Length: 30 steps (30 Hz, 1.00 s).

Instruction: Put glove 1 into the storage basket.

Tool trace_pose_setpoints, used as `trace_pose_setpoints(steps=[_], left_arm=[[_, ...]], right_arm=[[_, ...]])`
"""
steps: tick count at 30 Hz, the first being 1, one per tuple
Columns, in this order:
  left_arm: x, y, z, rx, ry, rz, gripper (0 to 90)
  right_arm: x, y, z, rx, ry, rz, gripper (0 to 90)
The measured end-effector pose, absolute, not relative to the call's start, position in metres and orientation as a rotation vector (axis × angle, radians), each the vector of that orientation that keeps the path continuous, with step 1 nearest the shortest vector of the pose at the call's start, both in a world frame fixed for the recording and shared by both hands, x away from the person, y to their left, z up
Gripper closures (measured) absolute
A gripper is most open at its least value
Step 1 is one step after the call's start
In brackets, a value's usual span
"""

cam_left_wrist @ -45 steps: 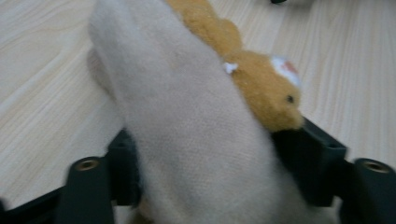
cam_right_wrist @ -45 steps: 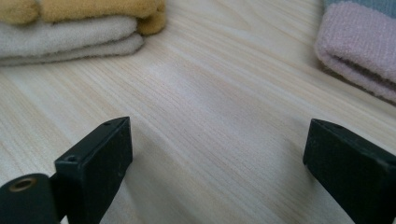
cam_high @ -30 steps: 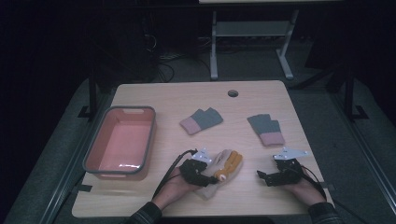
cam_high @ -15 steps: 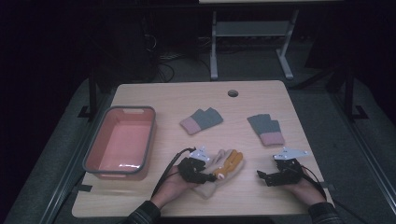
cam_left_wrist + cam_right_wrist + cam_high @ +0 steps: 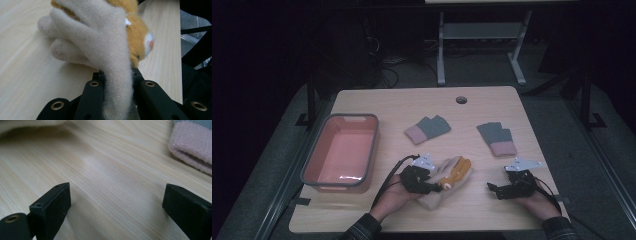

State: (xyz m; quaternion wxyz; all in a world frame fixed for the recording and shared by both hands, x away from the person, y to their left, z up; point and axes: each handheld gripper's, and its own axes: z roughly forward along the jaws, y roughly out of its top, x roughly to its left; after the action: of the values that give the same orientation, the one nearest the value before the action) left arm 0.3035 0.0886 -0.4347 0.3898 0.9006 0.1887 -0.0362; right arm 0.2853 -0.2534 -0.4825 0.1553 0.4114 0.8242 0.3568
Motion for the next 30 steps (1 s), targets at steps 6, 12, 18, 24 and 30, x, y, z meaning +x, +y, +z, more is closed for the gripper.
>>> trace_pose_setpoints(steps=[6,12,18,24,30], left_arm=[[0.309,0.099,-0.420,2.274,0.491,-0.083,78.8],[0.313,0.110,-0.408,2.256,0.518,-0.056,78.8],[0.319,0.121,-0.399,2.243,0.548,-0.035,78.8],[0.326,0.133,-0.387,2.226,0.576,-0.009,78.8],[0.331,0.149,-0.377,2.203,0.612,0.029,78.7]], right_arm=[[0.285,-0.253,-0.483,1.179,2.361,1.022,7.7],[0.285,-0.253,-0.483,1.178,2.361,1.022,7.7],[0.285,-0.253,-0.483,1.178,2.361,1.022,7.7],[0.285,-0.253,-0.483,1.179,2.361,1.022,7.7],[0.285,-0.253,-0.482,1.179,2.362,1.021,7.7]])
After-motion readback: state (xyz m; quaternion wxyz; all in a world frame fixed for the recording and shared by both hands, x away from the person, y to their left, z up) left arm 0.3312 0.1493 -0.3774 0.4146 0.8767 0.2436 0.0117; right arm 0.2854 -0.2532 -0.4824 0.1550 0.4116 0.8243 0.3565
